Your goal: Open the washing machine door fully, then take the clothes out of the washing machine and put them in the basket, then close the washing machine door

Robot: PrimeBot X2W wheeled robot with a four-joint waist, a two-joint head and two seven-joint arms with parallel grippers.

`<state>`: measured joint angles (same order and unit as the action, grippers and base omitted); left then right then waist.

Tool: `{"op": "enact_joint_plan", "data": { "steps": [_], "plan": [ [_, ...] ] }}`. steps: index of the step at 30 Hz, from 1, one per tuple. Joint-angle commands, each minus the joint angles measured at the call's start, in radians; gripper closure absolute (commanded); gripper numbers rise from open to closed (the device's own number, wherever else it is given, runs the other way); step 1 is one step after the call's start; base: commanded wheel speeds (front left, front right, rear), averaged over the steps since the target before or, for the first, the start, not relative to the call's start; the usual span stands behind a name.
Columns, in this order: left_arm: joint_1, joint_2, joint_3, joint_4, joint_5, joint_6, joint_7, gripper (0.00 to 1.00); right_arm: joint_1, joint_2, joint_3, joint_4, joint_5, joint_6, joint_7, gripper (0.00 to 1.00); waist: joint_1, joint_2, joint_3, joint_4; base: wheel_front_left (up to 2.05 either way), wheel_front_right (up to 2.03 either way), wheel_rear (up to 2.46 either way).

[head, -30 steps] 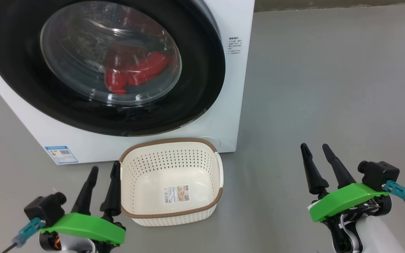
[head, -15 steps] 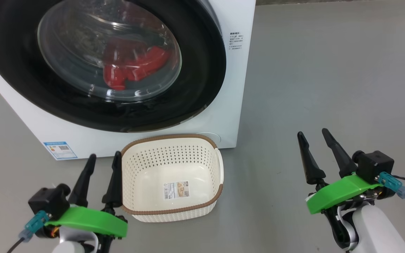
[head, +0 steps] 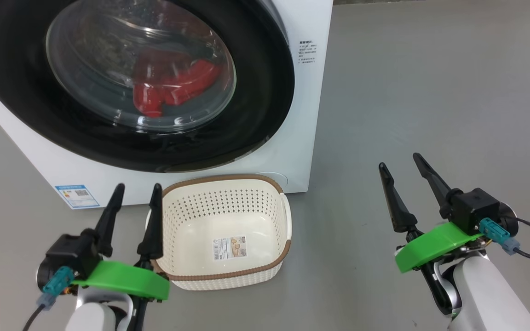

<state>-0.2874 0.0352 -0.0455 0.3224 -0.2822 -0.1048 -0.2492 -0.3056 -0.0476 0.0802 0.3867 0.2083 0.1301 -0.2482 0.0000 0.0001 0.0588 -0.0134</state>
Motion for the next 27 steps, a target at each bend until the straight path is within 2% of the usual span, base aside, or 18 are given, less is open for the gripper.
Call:
{"op": "enact_joint_plan", "data": {
  "steps": [1, 19, 20, 22, 23, 24, 25, 27],
  "plan": [
    [-0.043, 0.016, 0.025, -0.031, 0.027, 0.007, -0.013, 0.0, -0.043, -0.003, 0.026, -0.023, -0.03, 0.001, -0.014, 0.0, 0.0, -0.0001, 0.0, 0.0, 0.0, 0.0, 0.0],
    [-0.036, 0.015, 0.005, -0.032, 0.006, 0.026, -0.013, 0.0, -0.041, -0.003, 0.017, -0.021, -0.02, 0.001, -0.014, 0.0, 0.0, -0.0001, 0.005, 0.01, 0.0, 0.0, 0.0],
    [-0.036, 0.015, 0.004, -0.038, 0.006, 0.027, -0.013, 0.0, -0.043, -0.003, 0.016, -0.02, -0.017, 0.001, -0.014, 0.09, 0.0, -0.0001, 0.008, 0.011, 0.0, 0.0, 0.0],
    [-0.036, 0.015, 0.002, -0.05, 0.005, 0.028, -0.013, 0.0, -0.051, -0.003, 0.014, -0.018, -0.013, 0.001, -0.014, 0.47, 0.0, -0.0001, 0.016, 0.014, 0.0, 0.0, 0.0],
    [-0.037, 0.015, 0.0, -0.057, 0.004, 0.029, -0.013, 0.0, -0.057, -0.003, 0.013, -0.019, -0.011, 0.001, -0.014, 0.56, 0.0, -0.0001, 0.021, 0.016, 0.0, 0.0, 0.0],
    [-0.037, 0.015, -0.003, -0.064, 0.003, 0.03, -0.013, 0.0, -0.063, -0.003, 0.013, -0.021, -0.006, 0.001, -0.014, 0.75, 0.0, -0.0001, 0.027, 0.018, 0.0, 0.0, 0.0],
    [-0.037, 0.015, -0.005, -0.071, 0.003, 0.031, -0.013, 0.0, -0.069, -0.003, 0.012, -0.022, -0.003, 0.001, -0.014, 1.0, 0.0, -0.0001, 0.033, 0.019, 0.0, 0.0, 0.0],
    [-0.04, 0.015, -0.009, -0.086, -0.001, 0.032, -0.013, 0.0, -0.082, -0.003, 0.012, -0.02, 0.007, 0.001, -0.014, 1.0, 0.0, -0.0001, 0.047, 0.024, 0.0, 0.0, 0.0]
  ]
}}
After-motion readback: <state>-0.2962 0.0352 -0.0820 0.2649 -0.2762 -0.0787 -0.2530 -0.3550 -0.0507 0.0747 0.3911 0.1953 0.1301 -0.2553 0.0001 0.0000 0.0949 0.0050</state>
